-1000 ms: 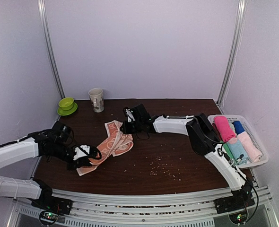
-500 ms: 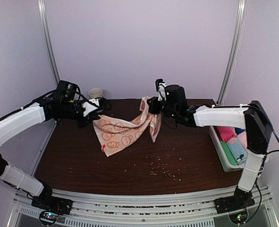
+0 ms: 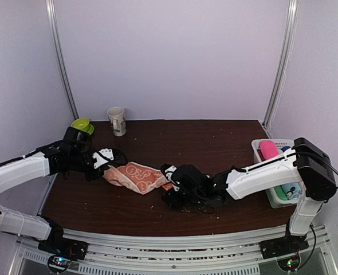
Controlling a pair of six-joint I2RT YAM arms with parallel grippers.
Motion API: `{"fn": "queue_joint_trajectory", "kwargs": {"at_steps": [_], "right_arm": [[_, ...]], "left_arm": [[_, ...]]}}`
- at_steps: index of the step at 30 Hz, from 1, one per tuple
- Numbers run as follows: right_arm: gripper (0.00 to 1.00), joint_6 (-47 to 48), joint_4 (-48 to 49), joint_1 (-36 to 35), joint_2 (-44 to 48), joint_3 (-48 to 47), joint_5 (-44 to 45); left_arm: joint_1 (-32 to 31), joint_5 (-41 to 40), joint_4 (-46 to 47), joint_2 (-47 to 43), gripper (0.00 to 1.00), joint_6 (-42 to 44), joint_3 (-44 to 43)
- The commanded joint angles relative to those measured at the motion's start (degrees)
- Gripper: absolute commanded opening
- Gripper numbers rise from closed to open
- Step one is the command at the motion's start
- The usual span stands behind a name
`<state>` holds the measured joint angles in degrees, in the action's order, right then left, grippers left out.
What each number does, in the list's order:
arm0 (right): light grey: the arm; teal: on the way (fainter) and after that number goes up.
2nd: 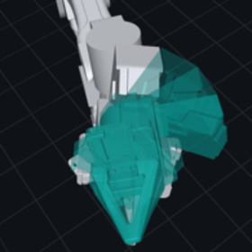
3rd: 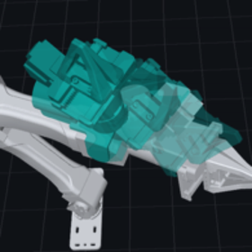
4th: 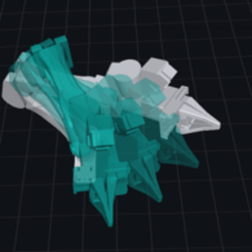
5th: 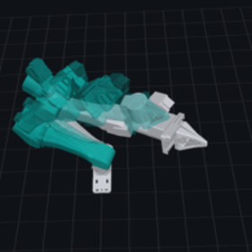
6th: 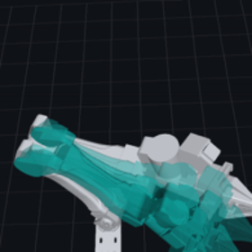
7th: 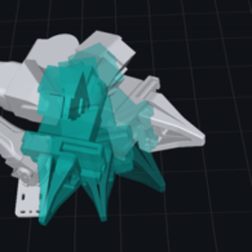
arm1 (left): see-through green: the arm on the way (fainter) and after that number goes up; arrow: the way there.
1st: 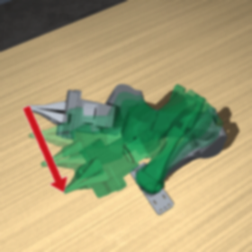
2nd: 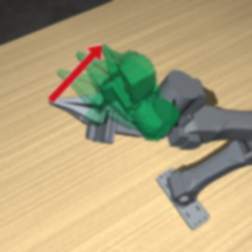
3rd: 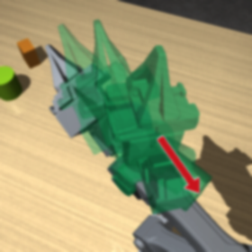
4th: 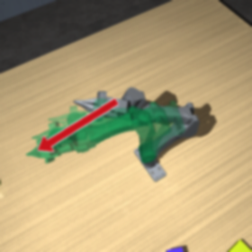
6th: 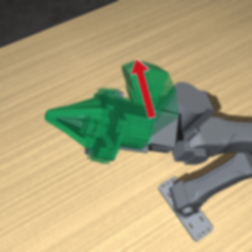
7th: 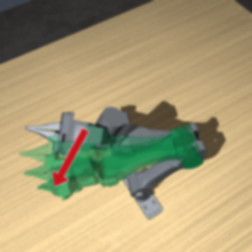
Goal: Roll the towels
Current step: Adjust the towel at the center of the board.
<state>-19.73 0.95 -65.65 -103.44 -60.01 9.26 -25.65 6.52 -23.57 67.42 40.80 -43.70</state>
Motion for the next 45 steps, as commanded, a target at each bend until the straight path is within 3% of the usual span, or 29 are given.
{"fn": "queue_joint_trajectory", "kwargs": {"at_steps": [1, 6, 11, 19, 26, 30, 38, 45], "right_arm": [[0.78, 0.12, -4.48, 0.06, 9.91, 2.10, 1.46], [0.87, 6.36, -8.94, 0.34, 17.65, 3.94, 7.27], [0.94, 10.70, -13.58, 3.70, 16.06, 3.10, 7.03], [0.80, 3.05, -7.06, 17.54, 9.04, 4.15, -10.74], [0.69, 0.80, -5.55, 20.52, 1.29, 1.18, -21.42], [0.61, 0.35, -6.12, 20.77, -1.85, -0.19, -22.62], [0.58, -0.77, -4.06, 21.05, -3.43, -0.82, -23.22], [0.50, -3.35, 0.29, 22.71, -5.32, -0.13, -29.09]], "left_arm": [[0.26, -4.94, 6.69, -1.63, 0.00, -0.69, 0.55], [0.26, -2.72, 6.37, -1.32, 0.00, 0.25, 2.38], [0.27, -0.58, 5.91, -1.94, 0.00, 0.78, 4.21], [0.31, -1.88, 8.53, -3.31, 0.00, -2.34, 6.59], [0.24, -1.17, 7.61, -1.54, 0.00, -2.56, 6.31], [0.32, -0.06, 7.83, -1.44, 0.00, -2.45, 6.52], [0.29, 0.88, 7.16, -0.80, 0.00, -2.92, 5.99], [0.23, 1.21, 7.59, -1.73, 0.00, -2.93, 6.52]]}}
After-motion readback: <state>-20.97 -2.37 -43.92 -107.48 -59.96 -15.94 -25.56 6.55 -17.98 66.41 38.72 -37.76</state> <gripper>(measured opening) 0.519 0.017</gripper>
